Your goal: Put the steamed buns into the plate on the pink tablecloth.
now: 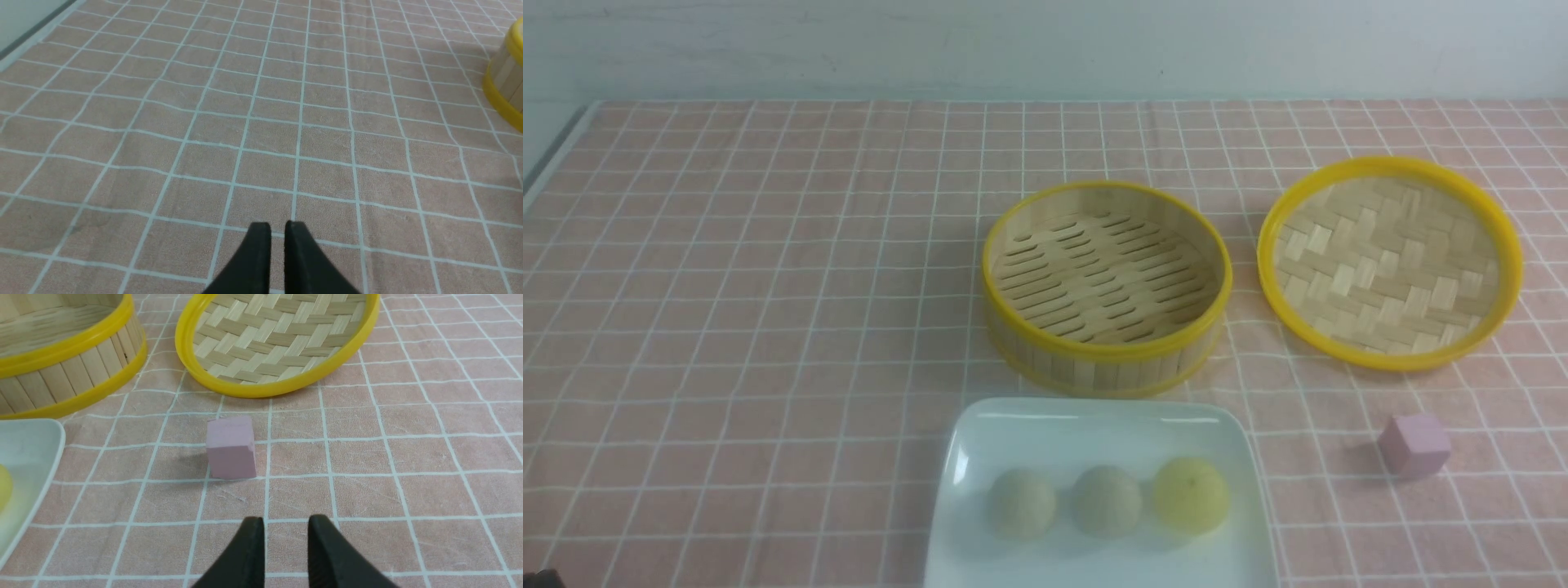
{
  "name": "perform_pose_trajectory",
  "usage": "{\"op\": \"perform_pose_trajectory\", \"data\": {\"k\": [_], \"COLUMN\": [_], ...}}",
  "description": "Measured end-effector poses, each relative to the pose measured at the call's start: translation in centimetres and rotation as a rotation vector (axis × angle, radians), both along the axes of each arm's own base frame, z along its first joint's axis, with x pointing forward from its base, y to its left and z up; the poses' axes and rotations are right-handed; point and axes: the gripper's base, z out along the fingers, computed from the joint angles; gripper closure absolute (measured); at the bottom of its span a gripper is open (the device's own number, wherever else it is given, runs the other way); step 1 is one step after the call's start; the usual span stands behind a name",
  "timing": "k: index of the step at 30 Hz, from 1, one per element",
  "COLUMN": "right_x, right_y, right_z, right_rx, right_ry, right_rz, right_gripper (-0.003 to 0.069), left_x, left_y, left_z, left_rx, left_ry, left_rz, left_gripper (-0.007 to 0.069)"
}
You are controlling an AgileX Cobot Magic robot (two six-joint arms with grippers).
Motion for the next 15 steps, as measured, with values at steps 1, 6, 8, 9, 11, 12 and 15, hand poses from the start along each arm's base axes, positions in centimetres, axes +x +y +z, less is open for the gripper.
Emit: {"op": "perform_pose_trajectory", "data": {"k": [1, 6, 8, 9, 11, 12, 15], "right_x": [0.0, 0.0, 0.0, 0.0, 0.0, 0.0, 0.0], "right_y": [0.0, 0.0, 0.0, 0.0, 0.0, 0.0, 0.0], "right_z": [0.0, 0.0, 0.0, 0.0, 0.0, 0.0, 0.0], "right_rx": [0.0, 0.0, 0.0, 0.0, 0.0, 0.0, 0.0], "right_ry": [0.0, 0.0, 0.0, 0.0, 0.0, 0.0, 0.0], "right_rz": [0.0, 0.0, 0.0, 0.0, 0.0, 0.0, 0.0], "right_gripper": [0.0511, 0.0506, 0.0504, 0.0504, 0.0501, 0.05, 0.0494], "left_x": [0.0, 0.0, 0.0, 0.0, 0.0, 0.0, 0.0], "left_y": [0.0, 0.0, 0.0, 0.0, 0.0, 0.0, 0.0], "left_z": [0.0, 0.0, 0.0, 0.0, 0.0, 0.0, 0.0], "left_rx": [0.0, 0.001, 0.001, 0.002, 0.002, 0.002, 0.002], "left_ry": [0.0, 0.0, 0.0, 0.0, 0.0, 0.0, 0.0], "left_rz": [0.0, 0.0, 0.0, 0.0, 0.0, 0.0, 0.0], "left_gripper": [0.0545, 0.0545, 0.0543, 0.0542, 0.0542, 0.0542, 0.0542]}}
